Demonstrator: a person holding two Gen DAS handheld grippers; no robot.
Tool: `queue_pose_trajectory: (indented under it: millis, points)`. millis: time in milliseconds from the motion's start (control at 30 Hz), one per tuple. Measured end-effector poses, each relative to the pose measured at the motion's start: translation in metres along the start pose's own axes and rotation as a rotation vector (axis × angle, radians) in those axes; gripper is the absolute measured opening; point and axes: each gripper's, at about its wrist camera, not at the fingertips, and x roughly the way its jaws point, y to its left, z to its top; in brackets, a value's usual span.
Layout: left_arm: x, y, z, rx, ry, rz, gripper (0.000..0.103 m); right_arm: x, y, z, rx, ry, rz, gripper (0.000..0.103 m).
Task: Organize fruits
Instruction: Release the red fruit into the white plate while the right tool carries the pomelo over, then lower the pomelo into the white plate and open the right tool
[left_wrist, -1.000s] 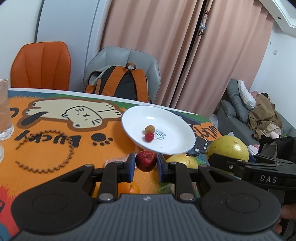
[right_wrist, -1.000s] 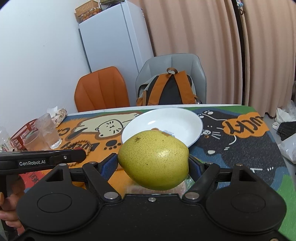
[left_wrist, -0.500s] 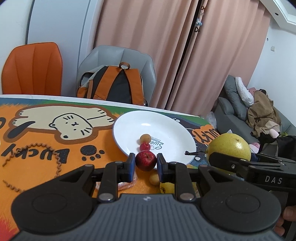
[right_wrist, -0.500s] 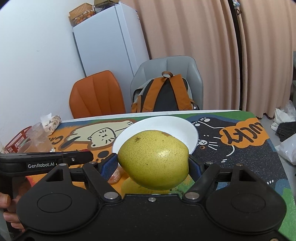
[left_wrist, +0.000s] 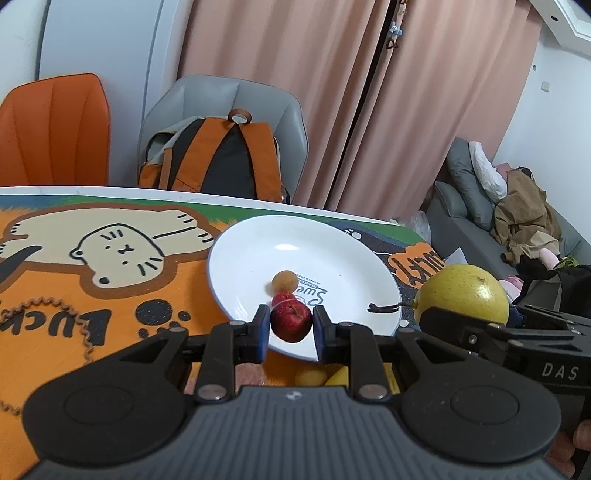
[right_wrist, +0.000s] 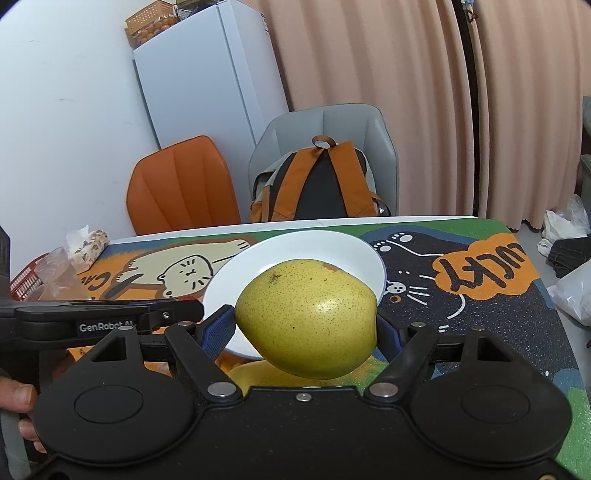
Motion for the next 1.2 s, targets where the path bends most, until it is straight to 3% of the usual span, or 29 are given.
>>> queue_pose_trajectory:
  millis: [533, 667, 933, 1200]
  points:
    - [0.050, -0.001, 0.004, 0.005, 0.095, -0.012, 0.023, 0.023, -0.010, 0.006, 0.002, 0.025, -0.010, 0.075]
    - [0.060, 0.003, 0.002, -0.012, 0.127, 0.017, 0.025, 0.028, -0.010, 0.006, 0.002, 0.033, -0.007, 0.075]
    - [0.035, 0.009, 0.002, -0.034, 0.105, 0.011, 0.028, 0.043, -0.007, 0.007, 0.005, 0.055, 0.007, 0.075]
    - [0.007, 0.023, 0.000, -0.058, 0.087, 0.048, 0.038, 0.054, 0.001, 0.009, 0.013, 0.077, 0.034, 0.075]
